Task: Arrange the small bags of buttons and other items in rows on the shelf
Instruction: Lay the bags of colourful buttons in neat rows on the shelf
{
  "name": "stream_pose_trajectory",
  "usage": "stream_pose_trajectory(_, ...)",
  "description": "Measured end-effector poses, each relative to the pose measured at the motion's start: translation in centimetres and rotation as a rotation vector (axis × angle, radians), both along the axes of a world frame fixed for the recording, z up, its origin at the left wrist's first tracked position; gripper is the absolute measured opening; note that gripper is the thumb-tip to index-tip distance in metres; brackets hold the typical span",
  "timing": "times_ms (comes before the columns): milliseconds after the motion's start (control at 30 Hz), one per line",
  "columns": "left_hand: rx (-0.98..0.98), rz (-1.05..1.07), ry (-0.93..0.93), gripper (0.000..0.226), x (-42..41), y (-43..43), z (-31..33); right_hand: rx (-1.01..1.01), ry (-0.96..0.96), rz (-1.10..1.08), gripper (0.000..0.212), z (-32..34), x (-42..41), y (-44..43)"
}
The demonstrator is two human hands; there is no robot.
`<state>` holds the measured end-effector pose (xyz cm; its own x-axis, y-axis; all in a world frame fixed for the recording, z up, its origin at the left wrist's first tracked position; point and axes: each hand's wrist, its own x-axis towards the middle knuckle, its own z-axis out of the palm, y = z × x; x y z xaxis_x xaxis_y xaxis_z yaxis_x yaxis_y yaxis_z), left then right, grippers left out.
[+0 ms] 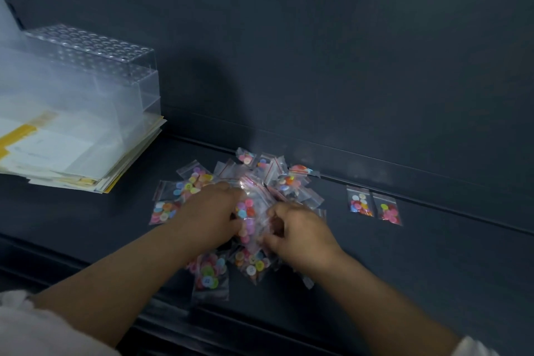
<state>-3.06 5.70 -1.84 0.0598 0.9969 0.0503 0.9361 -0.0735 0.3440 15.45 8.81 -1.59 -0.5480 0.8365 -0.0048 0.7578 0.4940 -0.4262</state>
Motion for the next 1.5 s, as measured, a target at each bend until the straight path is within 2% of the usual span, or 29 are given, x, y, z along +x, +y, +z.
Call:
stream_pose_trajectory(100, 0.03, -0.031, 0.004, 0.038, 0.2, 0.2, 0.2, -0.074, 0.065, -0.046, 0.026, -0.3, -0.2, 0.1)
stream_pose_trajectory(233, 0.083, -0.046, -0.025, 0.02, 0.0, 0.5, 0.0, -0.099, 0.095, -0.074, 0.018, -0.2, -0.5, 0.0)
stream_pose_trajectory(367, 0.1, 0.003, -0.016, 0.02, -0.4, 1.1, -0.3, -0.067, 0.068, -0.06, 0.028, 0.3, -0.8, -0.3)
stream_pose_trajectory(433, 0.129, 0.07, -0.068, 0.021, -0.5, 1.2, -0.1, -0.044, 0.092, -0.025, 0.031, 0.2, -0.8, -0.4)
stream_pose_trajectory(567, 0.065, 0.224, -0.336, 0.017, -0.8, 1.2, 0.4, -0.032, 0.081, 0.102, 0.038, -0.6, -0.6, -0.7)
stream_pose_trajectory(700, -0.048, 0.355, -0.667, 0.027, -0.9, 1.4, 0.9, -0.038, 0.093, 0.152, 0.042, -0.9, -0.6, -0.5)
stream_pose_trajectory(800, -0.116, 0.465, -0.921, 0.025, -0.6, 1.1, 1.7, 0.005, 0.079, 0.157, 0.035, -1.0, -0.8, -0.1)
stream_pose_trajectory(867, -0.148, 0.502, -1.022, 0.023, -0.5, 1.0, 2.2, 0.034, 0.106, 0.146, 0.029, -1.1, -1.0, 0.0)
stream_pose_trajectory(967, -0.207, 0.534, -1.156, 0.021, -0.4, 0.9, 2.7, 0.01, 0.194, 0.122, 0.019, -1.2, -1.0, 0.0)
stream_pose_trajectory(1067, -0.264, 0.563, -1.275, 0.019, -0.1, 1.0, 3.1, -0.08, 0.385, 0.067, 0.006, -0.7, -1.2, -0.3)
stream_pose_trajectory(1133, -0.283, 0.543, -1.336, 0.014, 0.3, 1.0, 3.2, -0.224, 0.562, -0.011, 0.018, 0.2, -1.1, -0.5)
stream_pose_trajectory(1267, -0.277, 0.44, -1.331, 0.007, 1.3, 1.2, 3.3, -0.37, 0.744, -0.1, 0.019, 2.1, 0.3, -0.2)
stream_pose_trajectory(1367, -0.243, 0.439, -1.263, 0.015, 2.5, 2.1, 2.9, -0.365, 0.7, -0.143, 0.019, 2.3, 1.4, 0.4)
stream_pose_trajectory(1500, -0.131, 0.512, -1.037, 0.017, 4.4, 3.3, 2.3, -0.391, 0.637, -0.209, 0.025, 1.9, 2.5, 0.9)
